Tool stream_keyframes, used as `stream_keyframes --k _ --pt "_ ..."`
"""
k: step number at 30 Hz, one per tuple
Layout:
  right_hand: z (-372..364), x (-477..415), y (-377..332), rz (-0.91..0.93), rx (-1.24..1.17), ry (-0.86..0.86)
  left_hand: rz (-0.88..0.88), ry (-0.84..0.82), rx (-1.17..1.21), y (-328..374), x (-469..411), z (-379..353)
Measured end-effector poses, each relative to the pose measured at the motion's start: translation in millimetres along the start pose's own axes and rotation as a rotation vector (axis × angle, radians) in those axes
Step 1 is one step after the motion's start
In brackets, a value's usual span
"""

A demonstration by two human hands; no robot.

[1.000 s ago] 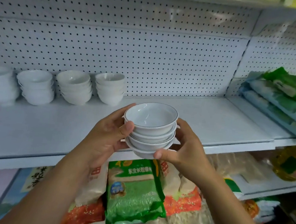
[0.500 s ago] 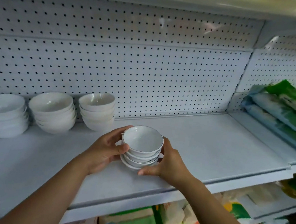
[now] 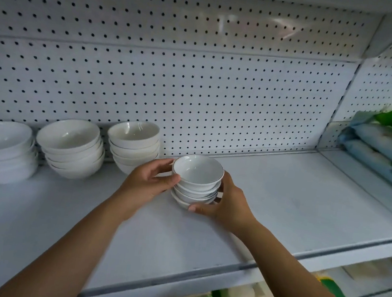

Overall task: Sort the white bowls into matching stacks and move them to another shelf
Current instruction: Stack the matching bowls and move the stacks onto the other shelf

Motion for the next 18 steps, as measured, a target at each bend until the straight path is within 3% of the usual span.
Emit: stream_keyframes --k 3,7,9,14,18 --pt "-9 -19 -1 -0.011 0.033 0.024 -0.05 0.135 -0.145 -11 1 3" --pt "-17 -48 -6 -0.034 0.053 0.033 -0.106 0.232 -0.697 -37 7 18" --pt "-20 -62 -8 -0.059 0.058 0.021 -0.108 0.269 -0.861 -43 14 20" --pt "-30 -86 -15 -0.113 0.077 -0.018 -0.203 0.375 -1.002 -40 17 15" --pt "-36 -94 -18 -0.117 0.075 -0.003 -0.153 0.353 -1.1 -39 17 14"
Point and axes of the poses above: each hand's wrist, its own x-axis away from the middle knuckle, its own z-axis out of the back of the hand, y = z × x, the point moved 1 cm from there along -x, towards the middle knuckle, and after that the axes turned 4 degrees about y, right-handed, at the moved point
